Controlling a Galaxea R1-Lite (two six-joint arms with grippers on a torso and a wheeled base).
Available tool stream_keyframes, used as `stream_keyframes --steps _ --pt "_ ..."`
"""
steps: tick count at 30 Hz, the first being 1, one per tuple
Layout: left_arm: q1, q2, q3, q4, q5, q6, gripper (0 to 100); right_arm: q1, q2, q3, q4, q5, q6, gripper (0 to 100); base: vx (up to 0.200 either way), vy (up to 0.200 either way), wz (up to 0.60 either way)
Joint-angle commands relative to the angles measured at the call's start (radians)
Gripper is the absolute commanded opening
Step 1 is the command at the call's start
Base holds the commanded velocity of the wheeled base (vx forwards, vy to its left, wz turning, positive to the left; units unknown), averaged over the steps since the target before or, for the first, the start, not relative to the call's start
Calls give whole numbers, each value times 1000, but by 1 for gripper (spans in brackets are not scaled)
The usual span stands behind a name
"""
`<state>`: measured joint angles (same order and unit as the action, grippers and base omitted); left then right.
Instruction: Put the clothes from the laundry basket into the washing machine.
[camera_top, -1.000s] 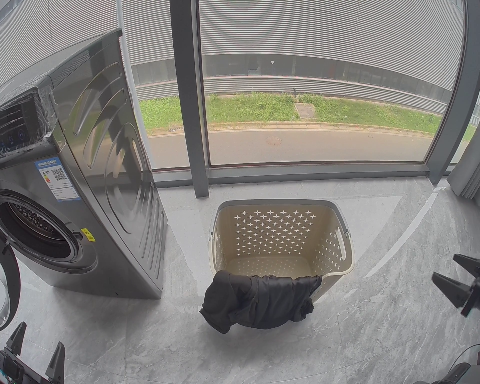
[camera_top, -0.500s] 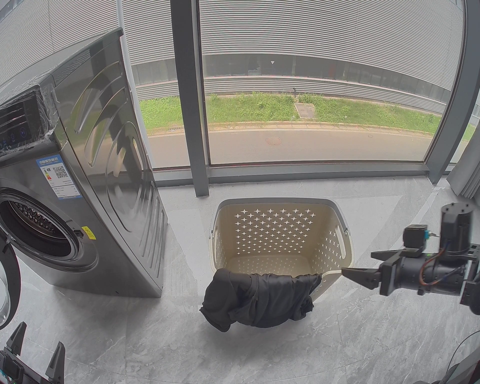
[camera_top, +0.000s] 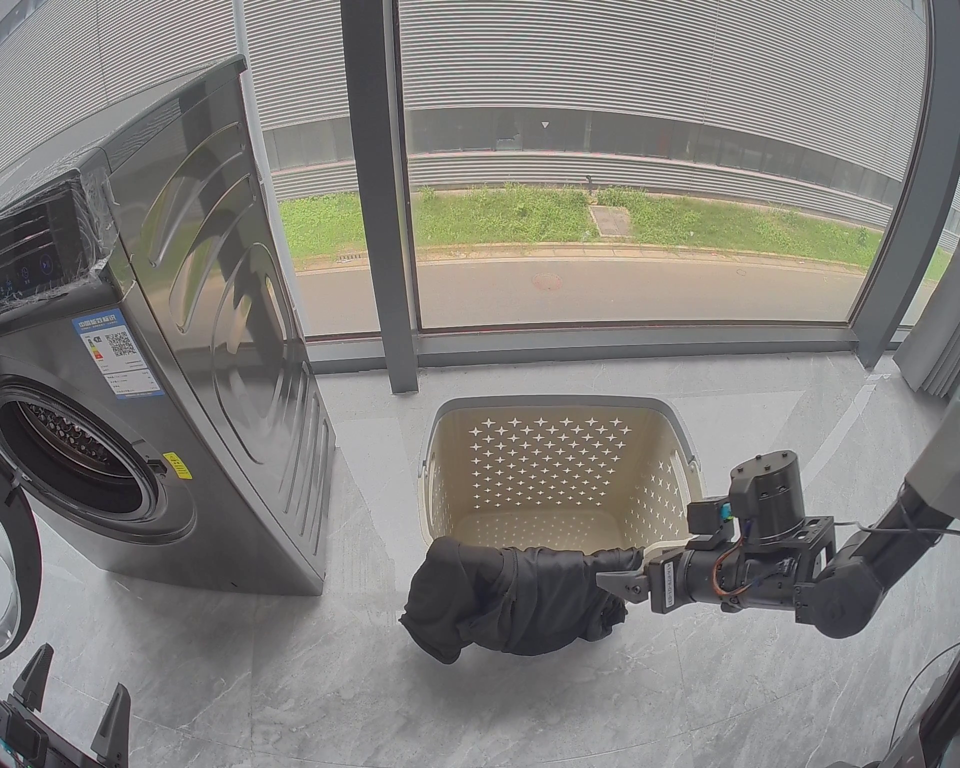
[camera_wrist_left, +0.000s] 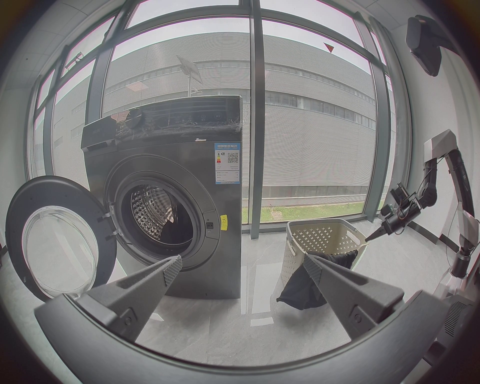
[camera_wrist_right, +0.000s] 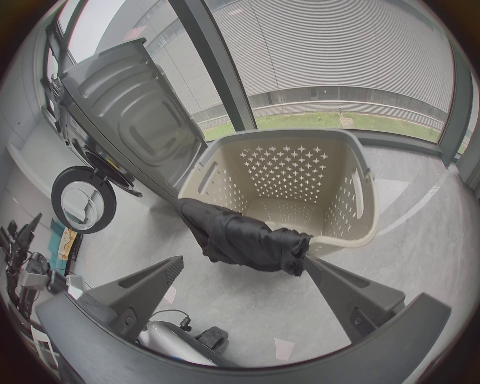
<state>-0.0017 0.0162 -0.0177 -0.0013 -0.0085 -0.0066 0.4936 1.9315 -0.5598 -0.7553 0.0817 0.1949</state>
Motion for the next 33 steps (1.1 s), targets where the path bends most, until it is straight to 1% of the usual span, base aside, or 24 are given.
stream_keyframes --steps 1,3,5,6,12,16,17,21,26,30,33 --pt "0 -13 18 0 -1 0 100 8 96 -17 8 -7 1 100 0 0 0" --pt "0 -13 18 0 -2 -1 100 6 121 -22 7 -19 3 100 0 0 0" --pt "0 -13 18 0 -2 -1 100 -1 161 -38 -4 -43 9 100 0 0 0" --pt "0 -13 18 0 -2 -1 100 -3 173 -43 -6 -46 12 100 0 0 0" --pt "0 -13 18 0 -2 -1 100 -1 238 -75 -4 -48 24 100 0 0 0" --pt "0 -13 18 0 -2 -1 100 -6 299 -132 -1 -63 35 100 0 0 0" --pt "0 -13 18 0 -2 -1 100 -6 299 -132 -1 -63 35 100 0 0 0" --pt "0 -13 18 0 -1 -3 100 -17 354 -200 8 -65 35 100 0 0 0" --pt "0 -13 18 0 -1 -1 100 -24 394 -236 8 -68 35 100 0 0 0" --pt "0 -13 18 -2 -1 -1 100 -35 446 -282 -2 -85 35 100 0 0 0" --pt "0 -13 18 -2 -1 -3 100 -40 458 -308 -4 -85 35 100 0 0 0"
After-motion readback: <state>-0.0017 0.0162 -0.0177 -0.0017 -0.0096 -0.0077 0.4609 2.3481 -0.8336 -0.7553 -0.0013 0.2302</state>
